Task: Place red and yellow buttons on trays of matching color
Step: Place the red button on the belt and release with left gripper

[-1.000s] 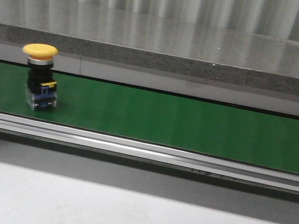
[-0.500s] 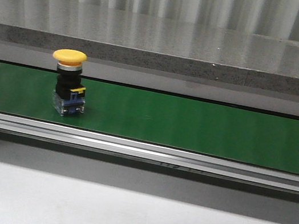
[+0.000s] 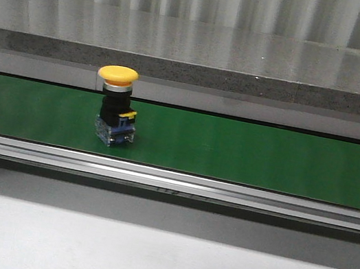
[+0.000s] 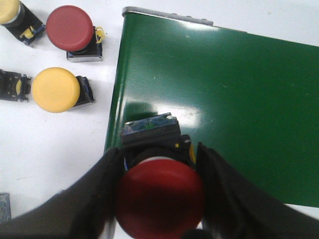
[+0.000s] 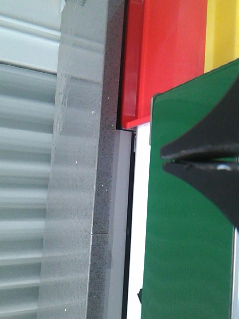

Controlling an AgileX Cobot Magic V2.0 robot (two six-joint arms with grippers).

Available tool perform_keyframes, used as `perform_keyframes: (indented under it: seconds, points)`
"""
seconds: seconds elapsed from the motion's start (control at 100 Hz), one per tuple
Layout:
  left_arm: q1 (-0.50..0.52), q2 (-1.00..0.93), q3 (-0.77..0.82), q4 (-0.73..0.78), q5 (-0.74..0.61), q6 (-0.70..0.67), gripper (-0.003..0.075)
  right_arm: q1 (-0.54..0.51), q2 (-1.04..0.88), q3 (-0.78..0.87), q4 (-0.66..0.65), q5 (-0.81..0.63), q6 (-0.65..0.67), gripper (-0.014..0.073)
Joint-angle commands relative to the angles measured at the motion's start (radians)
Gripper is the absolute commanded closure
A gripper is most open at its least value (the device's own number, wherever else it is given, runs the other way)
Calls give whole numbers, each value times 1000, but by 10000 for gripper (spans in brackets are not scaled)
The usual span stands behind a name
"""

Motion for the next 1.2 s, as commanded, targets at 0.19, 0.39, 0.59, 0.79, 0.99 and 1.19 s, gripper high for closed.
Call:
perform_keyframes:
  seconds: [0.19,0.39,0.59,0.79,0.99,1.19]
  points:
    - [-6,50,-62,-27,20,-2,630,-4,-16,-20,-13,-81,0,659]
    - [-6,64,-71,-36,11,-2,340,-4,-16,-20,-13,-81,0,659]
    - [-6,64,-71,-40,-3,-2,118,-4,-16,-20,-13,-82,0,659]
    - [-8,24,-71,-122,-59,45,125,-4,-16,-20,-13,-99,0,659]
    - [-96,-124,-36,-139,-163,62,269,-4,-16,-20,-13,-200,0,659]
    - [-201,-342,107,-107,-346,89,737,-4,-16,-43,-12,-223,6,659]
